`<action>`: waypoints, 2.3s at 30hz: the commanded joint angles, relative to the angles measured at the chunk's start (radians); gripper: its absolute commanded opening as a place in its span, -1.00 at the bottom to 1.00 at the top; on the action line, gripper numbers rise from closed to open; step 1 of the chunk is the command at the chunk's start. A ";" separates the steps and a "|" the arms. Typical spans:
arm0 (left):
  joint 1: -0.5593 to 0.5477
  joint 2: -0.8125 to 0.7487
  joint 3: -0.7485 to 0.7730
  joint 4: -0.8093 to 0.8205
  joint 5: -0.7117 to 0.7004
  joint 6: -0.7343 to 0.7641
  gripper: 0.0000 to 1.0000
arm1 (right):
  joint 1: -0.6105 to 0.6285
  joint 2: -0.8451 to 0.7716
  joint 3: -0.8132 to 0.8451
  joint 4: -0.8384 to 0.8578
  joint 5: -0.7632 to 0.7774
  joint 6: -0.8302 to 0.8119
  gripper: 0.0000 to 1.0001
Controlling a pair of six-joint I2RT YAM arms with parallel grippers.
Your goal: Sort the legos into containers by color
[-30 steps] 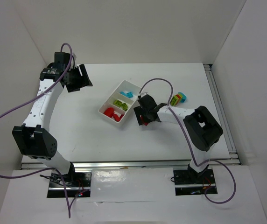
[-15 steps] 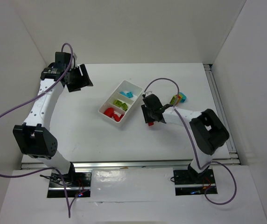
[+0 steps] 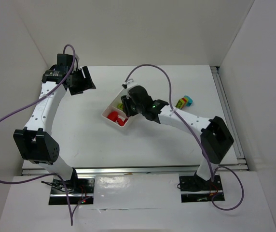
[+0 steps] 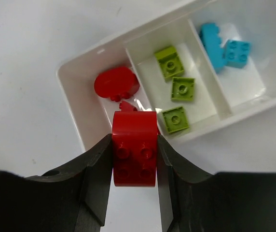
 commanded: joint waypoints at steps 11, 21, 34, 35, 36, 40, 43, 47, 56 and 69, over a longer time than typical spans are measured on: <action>-0.003 -0.038 -0.006 0.019 -0.003 0.002 0.56 | 0.076 0.212 0.164 0.029 -0.066 -0.073 0.19; -0.003 -0.029 -0.006 0.019 0.024 0.020 0.56 | 0.050 0.056 0.040 0.049 0.188 0.004 0.29; -0.315 0.136 0.157 0.062 0.234 0.161 0.69 | -0.518 -0.087 -0.109 -0.217 0.204 0.344 0.70; -0.338 0.155 0.175 0.062 0.245 0.173 0.77 | -0.568 -0.078 -0.118 -0.226 0.159 0.345 0.70; -0.384 0.186 0.212 0.062 0.227 0.187 0.80 | -0.596 -0.053 -0.118 -0.226 0.131 0.355 0.70; -0.440 0.220 0.267 0.040 0.201 0.198 0.80 | -0.680 0.023 -0.082 -0.241 0.009 0.381 0.72; -0.449 0.232 0.277 0.040 0.192 0.198 0.80 | -0.693 0.049 -0.055 -0.241 -0.012 0.421 0.79; -0.458 0.223 0.243 0.040 0.192 0.198 0.80 | -0.713 0.105 -0.046 -0.186 -0.021 0.501 0.82; -0.458 0.186 0.194 0.040 0.161 0.198 0.80 | -0.694 0.212 0.035 -0.149 0.115 0.521 0.63; -0.458 0.186 0.175 0.040 0.149 0.210 0.80 | -0.664 0.160 -0.003 -0.124 0.077 0.423 -0.51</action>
